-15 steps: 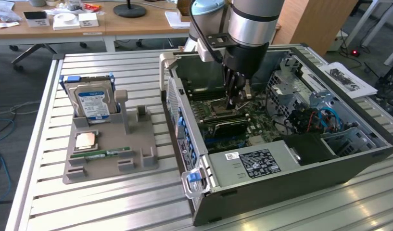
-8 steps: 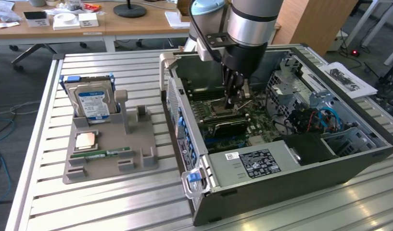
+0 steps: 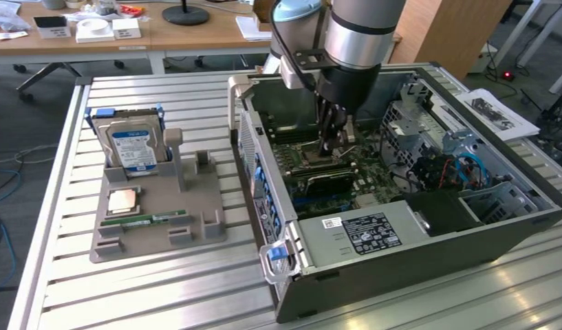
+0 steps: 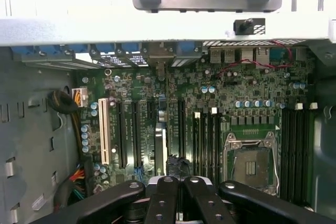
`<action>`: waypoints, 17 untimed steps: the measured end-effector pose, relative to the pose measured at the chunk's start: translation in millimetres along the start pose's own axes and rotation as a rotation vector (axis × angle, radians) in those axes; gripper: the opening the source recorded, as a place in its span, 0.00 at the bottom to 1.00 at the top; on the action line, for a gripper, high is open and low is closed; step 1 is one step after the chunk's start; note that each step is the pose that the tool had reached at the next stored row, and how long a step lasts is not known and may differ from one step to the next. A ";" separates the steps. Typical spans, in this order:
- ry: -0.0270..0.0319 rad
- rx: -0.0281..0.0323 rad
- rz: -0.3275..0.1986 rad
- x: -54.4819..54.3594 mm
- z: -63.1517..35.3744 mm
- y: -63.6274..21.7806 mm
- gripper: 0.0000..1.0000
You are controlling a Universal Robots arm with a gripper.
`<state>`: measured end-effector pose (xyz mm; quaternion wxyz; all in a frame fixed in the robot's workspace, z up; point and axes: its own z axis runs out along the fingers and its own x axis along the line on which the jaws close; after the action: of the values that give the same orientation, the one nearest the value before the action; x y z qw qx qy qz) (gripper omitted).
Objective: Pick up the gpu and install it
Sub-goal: 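Press down on the gpu until it lock into place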
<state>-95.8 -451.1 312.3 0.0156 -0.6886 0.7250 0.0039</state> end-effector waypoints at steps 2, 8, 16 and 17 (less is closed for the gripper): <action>-0.0001 0.0000 0.000 0.1 3.4 0.1 0.11; -0.0001 -0.0001 0.000 0.4 13.7 0.2 0.11; 0.0000 -0.0013 0.000 0.4 15.6 0.3 0.11; 0.0000 -0.0012 0.000 0.4 15.7 0.7 0.11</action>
<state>-96.3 -451.1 296.6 0.0151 -0.6886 0.7250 0.0044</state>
